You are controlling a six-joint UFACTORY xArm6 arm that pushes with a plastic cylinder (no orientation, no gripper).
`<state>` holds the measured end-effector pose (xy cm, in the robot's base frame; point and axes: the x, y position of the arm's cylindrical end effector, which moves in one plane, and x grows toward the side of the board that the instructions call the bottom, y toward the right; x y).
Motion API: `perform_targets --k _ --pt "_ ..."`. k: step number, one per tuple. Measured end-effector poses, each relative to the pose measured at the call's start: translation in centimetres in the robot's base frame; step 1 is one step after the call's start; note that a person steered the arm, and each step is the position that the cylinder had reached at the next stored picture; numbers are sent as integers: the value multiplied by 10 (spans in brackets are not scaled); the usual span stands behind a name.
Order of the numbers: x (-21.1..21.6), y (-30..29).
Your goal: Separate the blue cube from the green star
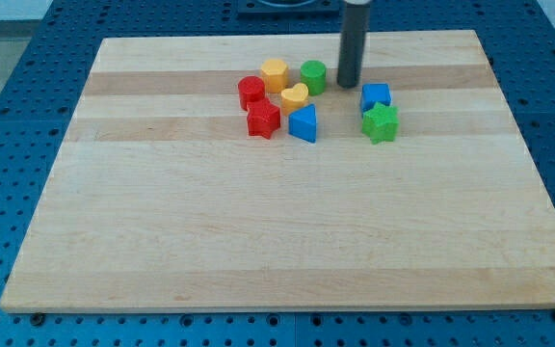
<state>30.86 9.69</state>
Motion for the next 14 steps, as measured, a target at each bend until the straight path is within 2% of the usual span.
perform_targets --k 2,3,4,7,9,10,14 --pt "14 74" --pt "52 73" --pt "64 67" --pt "64 26" --pt "63 74" --pt "57 77" --pt "47 34"
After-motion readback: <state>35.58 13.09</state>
